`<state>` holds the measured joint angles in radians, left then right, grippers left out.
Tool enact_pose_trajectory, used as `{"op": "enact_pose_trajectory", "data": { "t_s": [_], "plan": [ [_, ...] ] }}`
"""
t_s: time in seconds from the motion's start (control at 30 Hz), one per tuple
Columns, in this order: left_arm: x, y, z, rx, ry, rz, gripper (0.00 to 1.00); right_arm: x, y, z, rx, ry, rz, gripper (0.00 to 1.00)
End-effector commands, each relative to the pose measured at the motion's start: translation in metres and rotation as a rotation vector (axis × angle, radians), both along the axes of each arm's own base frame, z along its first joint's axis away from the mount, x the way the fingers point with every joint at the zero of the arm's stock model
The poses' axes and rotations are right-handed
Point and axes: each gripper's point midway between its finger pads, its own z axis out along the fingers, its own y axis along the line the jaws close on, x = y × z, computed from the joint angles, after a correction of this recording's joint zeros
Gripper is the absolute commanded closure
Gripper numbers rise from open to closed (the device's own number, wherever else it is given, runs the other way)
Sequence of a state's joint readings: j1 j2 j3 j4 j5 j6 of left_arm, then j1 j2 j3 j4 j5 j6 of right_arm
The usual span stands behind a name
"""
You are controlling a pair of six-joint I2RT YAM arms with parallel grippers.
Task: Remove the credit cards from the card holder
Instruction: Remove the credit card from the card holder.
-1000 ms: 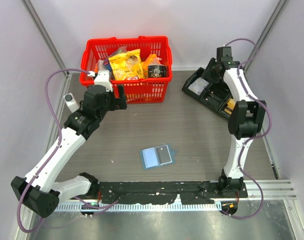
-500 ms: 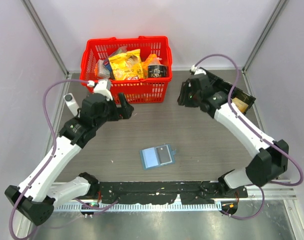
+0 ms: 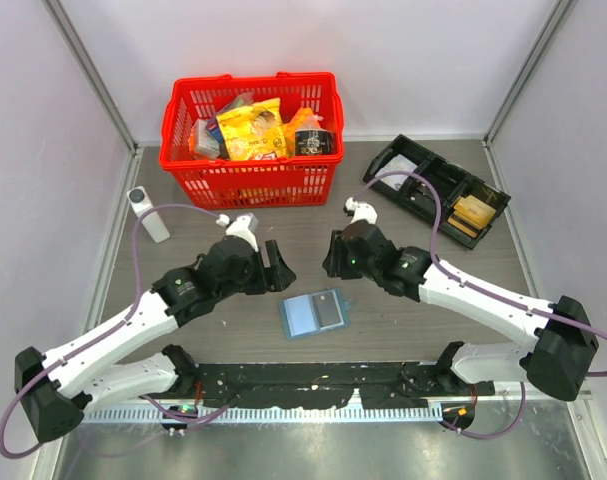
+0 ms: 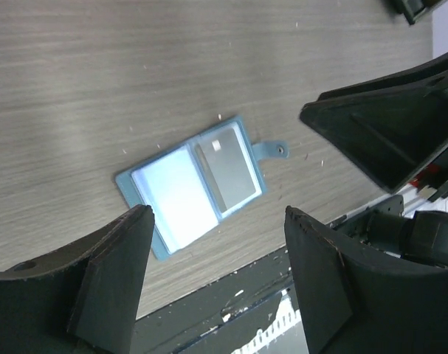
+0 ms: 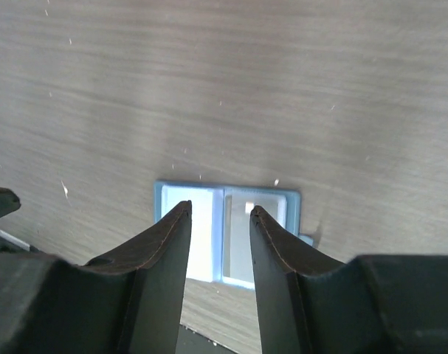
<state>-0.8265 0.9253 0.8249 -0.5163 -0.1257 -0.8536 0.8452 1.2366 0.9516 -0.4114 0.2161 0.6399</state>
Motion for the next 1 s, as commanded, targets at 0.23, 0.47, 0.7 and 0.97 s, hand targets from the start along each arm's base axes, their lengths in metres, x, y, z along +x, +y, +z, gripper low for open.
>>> {"op": "enact_pose_trajectory", "data": {
  "t_s": [0.23,0.47,0.7,0.97],
  "plan": [
    [-0.007,-0.055,-0.053,-0.025,0.059,-0.002,0.39,-0.031,0.028,-0.051,0.128,0.073,-0.001,0.67],
    [-0.015,-0.068,-0.091,0.098,0.112,-0.044,0.57,-0.048,0.02,-0.092,0.076,0.151,-0.001,0.68],
    [-0.02,-0.066,-0.123,0.233,0.159,-0.061,0.58,-0.056,0.011,-0.114,0.014,0.198,-0.005,0.65],
    [-0.022,-0.044,-0.143,0.381,0.192,-0.032,0.59,-0.06,0.004,-0.127,-0.037,0.229,-0.009,0.64]
  ]
}}
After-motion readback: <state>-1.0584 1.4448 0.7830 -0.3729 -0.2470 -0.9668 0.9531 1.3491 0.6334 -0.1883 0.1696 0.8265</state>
